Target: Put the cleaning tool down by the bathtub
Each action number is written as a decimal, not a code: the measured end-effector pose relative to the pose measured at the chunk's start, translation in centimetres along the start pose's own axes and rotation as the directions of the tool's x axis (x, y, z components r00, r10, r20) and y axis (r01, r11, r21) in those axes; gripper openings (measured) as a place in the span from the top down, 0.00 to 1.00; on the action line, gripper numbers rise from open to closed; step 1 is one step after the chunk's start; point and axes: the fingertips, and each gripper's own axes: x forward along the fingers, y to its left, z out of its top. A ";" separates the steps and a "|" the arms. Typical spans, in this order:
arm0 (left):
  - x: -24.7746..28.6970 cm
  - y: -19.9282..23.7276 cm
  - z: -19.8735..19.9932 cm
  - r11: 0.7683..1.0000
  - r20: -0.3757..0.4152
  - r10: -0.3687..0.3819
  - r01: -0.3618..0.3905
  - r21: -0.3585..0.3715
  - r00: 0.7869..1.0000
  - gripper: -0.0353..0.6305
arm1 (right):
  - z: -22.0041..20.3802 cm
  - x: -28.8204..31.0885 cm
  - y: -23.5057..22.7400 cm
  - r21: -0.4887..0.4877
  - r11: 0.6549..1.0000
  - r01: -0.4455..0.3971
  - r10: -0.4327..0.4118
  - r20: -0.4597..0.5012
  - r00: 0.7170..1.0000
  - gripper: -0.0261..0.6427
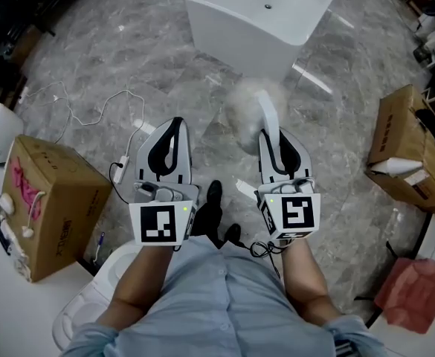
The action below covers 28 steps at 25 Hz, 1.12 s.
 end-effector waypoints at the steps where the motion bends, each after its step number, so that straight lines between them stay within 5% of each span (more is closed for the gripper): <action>1: 0.9 0.9 0.1 1.000 0.004 -0.002 0.002 -0.001 1.000 0.92 | 0.5 1.2 0.0 -0.006 1.000 0.002 -0.002 0.004 1.000 0.81; 13: 9.4 8.0 1.8 0.999 0.085 -0.030 0.032 -0.028 0.996 0.92 | 6.3 10.2 -1.0 -0.057 0.995 0.078 -0.073 0.076 0.994 0.81; 28: 20.2 8.0 -2.1 0.995 0.012 -0.100 0.100 -0.008 0.995 0.92 | 5.4 18.9 -8.5 -0.018 0.990 0.139 -0.138 0.064 0.988 0.81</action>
